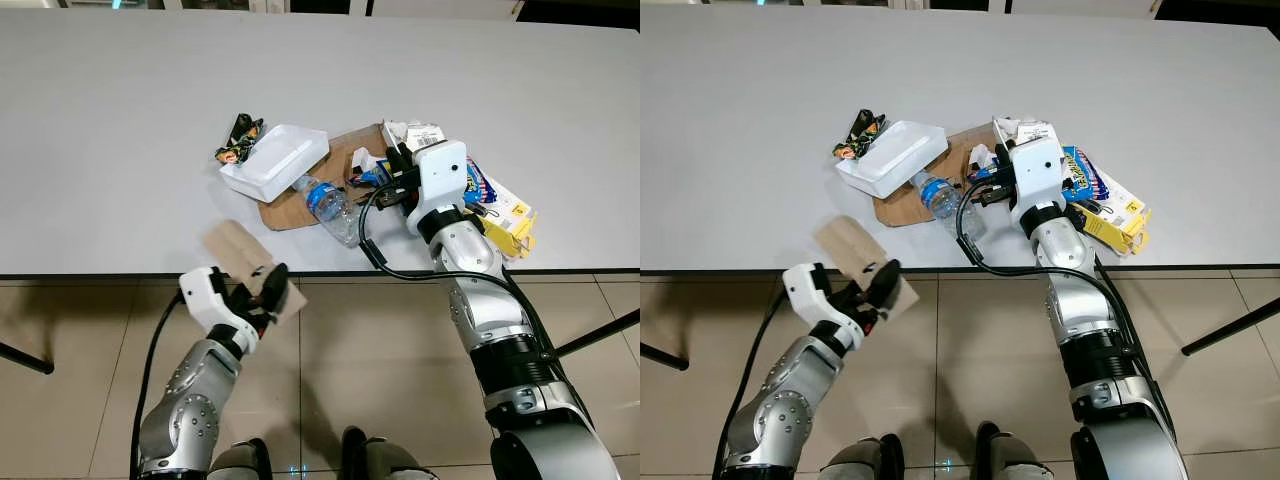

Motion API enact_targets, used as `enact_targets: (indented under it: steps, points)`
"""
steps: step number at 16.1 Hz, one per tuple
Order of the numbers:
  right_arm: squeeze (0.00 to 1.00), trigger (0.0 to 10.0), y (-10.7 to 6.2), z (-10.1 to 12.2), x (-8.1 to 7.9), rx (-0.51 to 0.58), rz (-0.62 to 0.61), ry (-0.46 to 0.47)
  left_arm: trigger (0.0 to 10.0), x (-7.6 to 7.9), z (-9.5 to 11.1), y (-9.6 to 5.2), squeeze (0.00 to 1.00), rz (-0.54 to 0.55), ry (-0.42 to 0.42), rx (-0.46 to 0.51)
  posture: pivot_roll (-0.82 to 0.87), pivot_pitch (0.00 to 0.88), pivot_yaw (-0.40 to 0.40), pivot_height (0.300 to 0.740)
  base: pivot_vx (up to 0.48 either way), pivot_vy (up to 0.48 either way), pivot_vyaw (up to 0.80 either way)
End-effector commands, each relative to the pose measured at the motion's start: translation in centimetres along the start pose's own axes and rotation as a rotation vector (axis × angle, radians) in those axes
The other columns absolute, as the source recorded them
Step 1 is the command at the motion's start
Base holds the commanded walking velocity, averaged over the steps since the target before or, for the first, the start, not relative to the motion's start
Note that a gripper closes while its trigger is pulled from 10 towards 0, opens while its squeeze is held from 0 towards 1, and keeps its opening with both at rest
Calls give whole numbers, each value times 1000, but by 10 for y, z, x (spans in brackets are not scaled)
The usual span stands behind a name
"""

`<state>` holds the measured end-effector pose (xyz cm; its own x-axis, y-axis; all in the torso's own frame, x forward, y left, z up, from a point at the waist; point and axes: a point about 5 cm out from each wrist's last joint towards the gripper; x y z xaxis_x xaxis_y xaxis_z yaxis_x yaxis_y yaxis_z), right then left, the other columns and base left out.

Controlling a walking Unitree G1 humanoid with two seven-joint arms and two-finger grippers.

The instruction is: Picking trash to rubbish bin

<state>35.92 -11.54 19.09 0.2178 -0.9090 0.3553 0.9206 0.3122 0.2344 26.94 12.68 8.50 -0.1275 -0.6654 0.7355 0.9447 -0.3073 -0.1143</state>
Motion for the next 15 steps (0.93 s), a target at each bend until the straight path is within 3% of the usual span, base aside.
enact_targets:
  steps: [1,3,4,15]
  points:
    - [0,10000,-3,-1,-1,-3,12,-12,10000,8,-18,1,0,-8,-42,-54,-85,203,-39,740,0,0,0]
    - [0,10000,-3,-1,-1,-4,11,-12,10000,14,-17,1,0,-28,-52,-52,-85,203,-39,740,0,0,0]
    - [0,10000,-3,-1,-1,-5,11,-12,0,16,-15,2,0,-38,-58,-38,-83,203,-38,740,0,0,0]
    - [0,10000,-3,-1,-1,-7,10,-10,0,16,-7,0,0,-55,-91,14,-82,205,-38,740,0,0,0]
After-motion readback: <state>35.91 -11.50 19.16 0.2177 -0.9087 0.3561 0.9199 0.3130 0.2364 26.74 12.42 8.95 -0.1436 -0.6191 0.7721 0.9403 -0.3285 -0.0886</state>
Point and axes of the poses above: a point about 5 cm out from each wrist's last joint towards the gripper, its own y axis pointing out of the wrist towards the gripper, its own z axis along the axis of the wrist's last joint, x = y × z, and after that the axes turned 9 degrees about -y, right-handed
